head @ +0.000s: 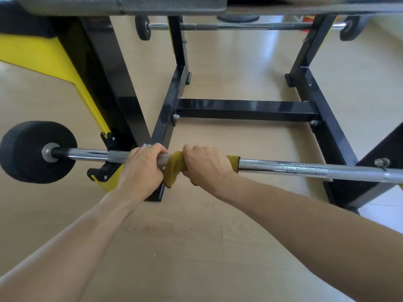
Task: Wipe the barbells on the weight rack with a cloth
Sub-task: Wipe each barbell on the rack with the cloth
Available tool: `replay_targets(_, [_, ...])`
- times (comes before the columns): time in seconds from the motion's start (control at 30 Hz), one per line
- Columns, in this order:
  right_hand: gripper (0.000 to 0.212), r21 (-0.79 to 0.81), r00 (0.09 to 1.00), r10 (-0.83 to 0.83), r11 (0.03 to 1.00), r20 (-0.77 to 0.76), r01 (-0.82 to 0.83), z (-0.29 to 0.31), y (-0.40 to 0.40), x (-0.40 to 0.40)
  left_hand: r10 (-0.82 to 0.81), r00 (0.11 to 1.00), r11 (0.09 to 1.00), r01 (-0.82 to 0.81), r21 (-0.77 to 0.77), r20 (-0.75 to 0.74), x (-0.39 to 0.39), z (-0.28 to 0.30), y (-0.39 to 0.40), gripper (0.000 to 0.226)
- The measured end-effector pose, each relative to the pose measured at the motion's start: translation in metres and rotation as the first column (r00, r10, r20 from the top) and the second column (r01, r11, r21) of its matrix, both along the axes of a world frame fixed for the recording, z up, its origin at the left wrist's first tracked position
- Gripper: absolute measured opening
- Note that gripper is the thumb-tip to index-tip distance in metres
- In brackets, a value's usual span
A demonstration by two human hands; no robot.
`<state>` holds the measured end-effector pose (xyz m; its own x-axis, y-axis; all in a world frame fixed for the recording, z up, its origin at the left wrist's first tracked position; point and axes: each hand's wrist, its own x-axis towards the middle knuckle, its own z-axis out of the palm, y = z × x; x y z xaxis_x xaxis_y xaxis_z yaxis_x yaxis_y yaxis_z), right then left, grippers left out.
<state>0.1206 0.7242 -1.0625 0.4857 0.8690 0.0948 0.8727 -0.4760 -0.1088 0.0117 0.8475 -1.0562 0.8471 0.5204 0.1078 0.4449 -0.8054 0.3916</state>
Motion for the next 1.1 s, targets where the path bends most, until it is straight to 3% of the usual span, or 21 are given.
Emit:
replay_targets(0.23, [0.021, -0.037, 0.989, -0.111, 0.993, 0.100, 0.116, 0.002, -0.051, 0.020, -0.055, 0.996, 0.984, 0.065, 0.164, -0.064, 0.005, 0.000, -0.002, 0.028])
replay_targets(0.37, [0.024, -0.074, 0.985, -0.146, 0.985, 0.095, 0.153, 0.004, -0.072, 0.028, -0.033, 0.952, 0.947, 0.127, 0.296, -0.305, 0.016, 0.006, -0.006, 0.024])
replay_targets(0.5, [0.027, -0.092, 0.978, -0.182, 0.977, 0.100, 0.191, 0.001, -0.086, 0.035, 0.005, 0.843, 0.947, 0.169, 0.274, -0.538, 0.037, 0.024, -0.019, 0.041])
replay_targets(0.67, [0.032, -0.095, 0.962, -0.249, 0.961, 0.113, 0.259, -0.001, -0.108, 0.044, -0.259, 0.838, 0.931, 0.350, 0.108, -0.480, 0.067, 0.033, -0.070, 0.032])
replay_targets(0.8, [0.034, -0.126, 0.952, -0.279, 0.947, 0.125, 0.294, -0.002, -0.132, 0.054, -0.231, 0.873, 0.952, 0.294, 0.086, -0.429, 0.075, 0.021, -0.083, 0.026])
replay_targets(0.93, [0.038, -0.133, 0.948, -0.276, 0.945, 0.161, 0.298, -0.003, -0.151, 0.064, -0.191, 0.942, 0.933, 0.262, 0.246, -0.277, 0.069, 0.003, -0.078, 0.035])
replay_targets(1.1, [0.036, -0.110, 0.934, -0.295, 0.941, 0.201, 0.321, -0.004, -0.181, 0.075, -0.202, 0.948, 0.919, 0.271, 0.287, -0.246, 0.071, -0.001, -0.077, 0.033])
